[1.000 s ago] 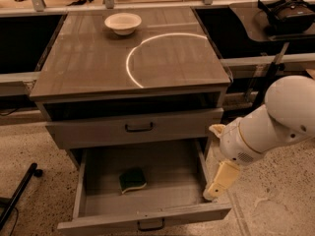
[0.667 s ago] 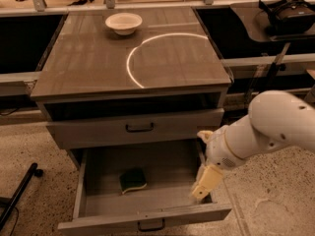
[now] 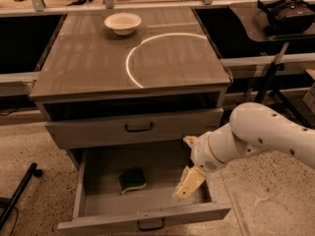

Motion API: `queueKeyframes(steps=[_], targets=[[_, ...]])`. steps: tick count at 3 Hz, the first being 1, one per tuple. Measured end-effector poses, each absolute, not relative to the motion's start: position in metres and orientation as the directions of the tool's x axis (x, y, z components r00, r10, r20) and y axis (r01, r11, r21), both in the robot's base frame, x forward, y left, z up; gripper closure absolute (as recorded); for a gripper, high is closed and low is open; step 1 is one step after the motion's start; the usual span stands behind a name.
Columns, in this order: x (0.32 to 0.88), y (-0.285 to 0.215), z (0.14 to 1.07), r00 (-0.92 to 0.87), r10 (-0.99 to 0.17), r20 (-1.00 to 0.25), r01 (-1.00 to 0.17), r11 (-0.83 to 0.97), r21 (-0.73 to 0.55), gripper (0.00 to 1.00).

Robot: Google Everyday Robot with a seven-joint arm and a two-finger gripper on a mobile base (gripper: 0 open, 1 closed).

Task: Pick sponge from middle drawer and place on counter

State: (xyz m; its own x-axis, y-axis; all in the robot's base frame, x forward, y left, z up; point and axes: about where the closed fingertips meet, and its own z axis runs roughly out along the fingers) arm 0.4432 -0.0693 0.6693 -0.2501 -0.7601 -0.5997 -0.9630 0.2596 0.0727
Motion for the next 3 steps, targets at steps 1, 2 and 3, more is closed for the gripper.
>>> queueKeyframes(steps=[1,2,3], targets=[[0.445,-0.061,0.641,-0.241,-0.756,-0.609,-0.966,0.244,0.080,0.00],[0.446,-0.049,0.606,-0.222,-0.741,-0.634,-0.972,0.223,0.079,0.00],[0.453,-0.005,0.546,-0.167,-0.764,-0.623,-0.983,0.176,0.046,0.00]])
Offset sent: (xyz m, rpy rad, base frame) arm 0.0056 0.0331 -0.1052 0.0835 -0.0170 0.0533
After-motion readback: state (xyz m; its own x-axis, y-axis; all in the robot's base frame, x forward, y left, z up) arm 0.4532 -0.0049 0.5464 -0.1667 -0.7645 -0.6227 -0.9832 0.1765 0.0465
